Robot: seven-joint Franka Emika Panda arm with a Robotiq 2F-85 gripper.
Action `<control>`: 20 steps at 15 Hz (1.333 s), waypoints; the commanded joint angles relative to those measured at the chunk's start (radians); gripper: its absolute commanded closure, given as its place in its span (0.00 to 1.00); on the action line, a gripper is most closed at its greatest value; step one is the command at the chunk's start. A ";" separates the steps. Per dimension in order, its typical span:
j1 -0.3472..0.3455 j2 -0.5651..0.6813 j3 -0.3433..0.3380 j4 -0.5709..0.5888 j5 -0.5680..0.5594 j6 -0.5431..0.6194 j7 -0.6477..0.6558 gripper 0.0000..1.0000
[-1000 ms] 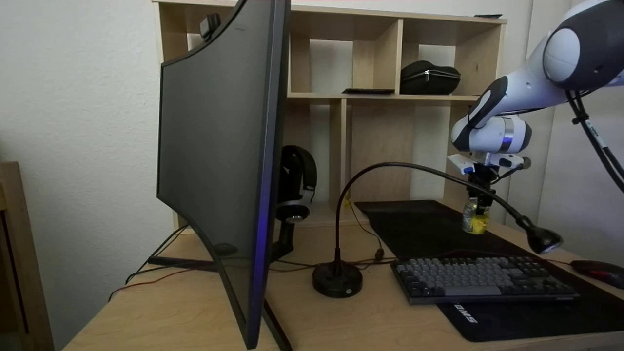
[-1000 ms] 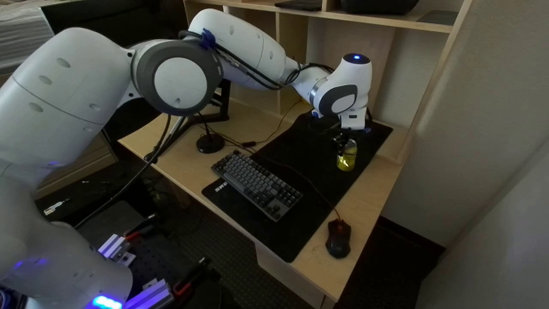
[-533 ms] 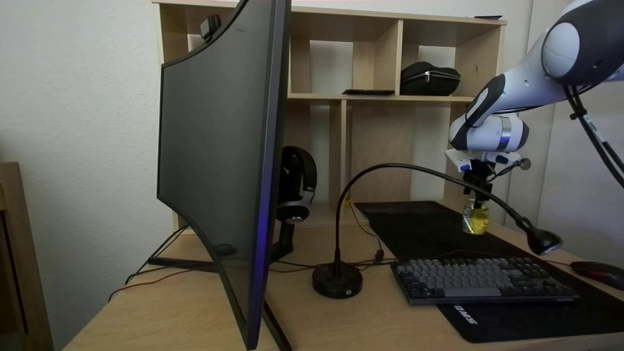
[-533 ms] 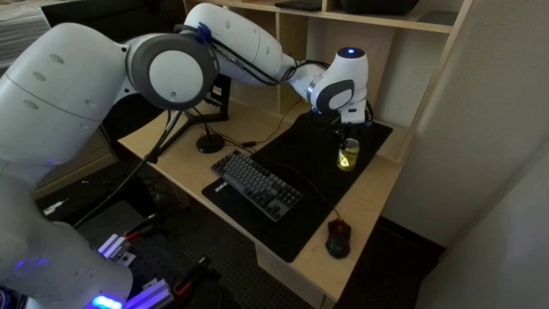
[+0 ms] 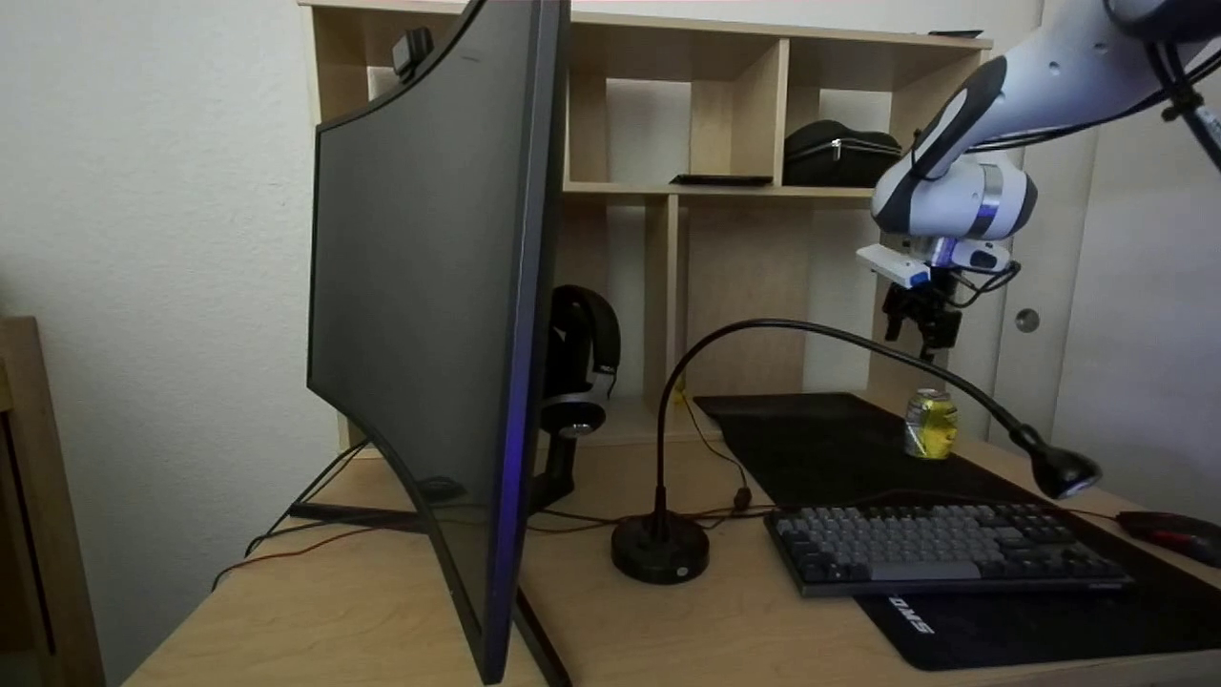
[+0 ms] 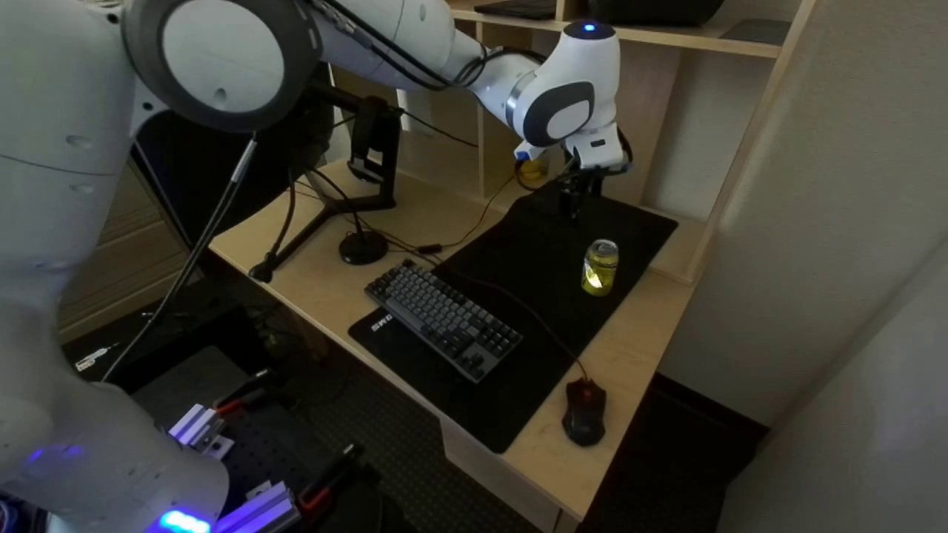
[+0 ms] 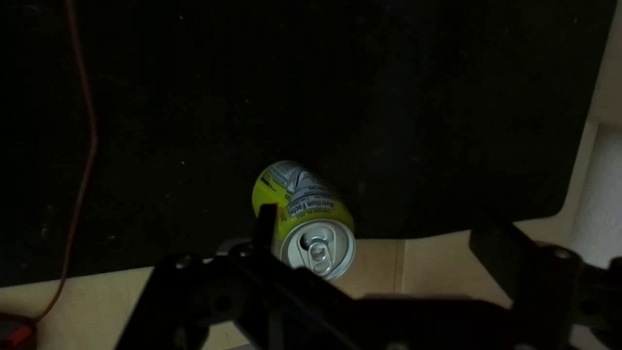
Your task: Put the drink can on the mat then turn on the lamp
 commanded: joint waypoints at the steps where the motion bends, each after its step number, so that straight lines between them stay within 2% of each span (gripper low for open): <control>1: 0.006 -0.207 0.051 -0.223 0.021 -0.039 -0.181 0.00; 6: 0.066 -0.397 0.112 -0.438 0.061 -0.070 -0.357 0.00; 7: 0.074 -0.297 0.073 -0.310 0.040 -0.063 -0.281 0.00; 10: 0.101 -0.369 0.088 -0.396 0.043 -0.067 -0.312 0.00; 11: 0.114 -0.353 0.086 -0.396 0.011 -0.085 -0.304 0.00; 13: 0.128 -0.347 0.111 -0.416 0.034 -0.082 -0.342 0.00; 16: 0.198 -0.336 0.146 -0.459 0.022 -0.053 -0.358 0.00; 20: 0.283 -0.282 0.177 -0.460 0.009 -0.105 -0.341 0.00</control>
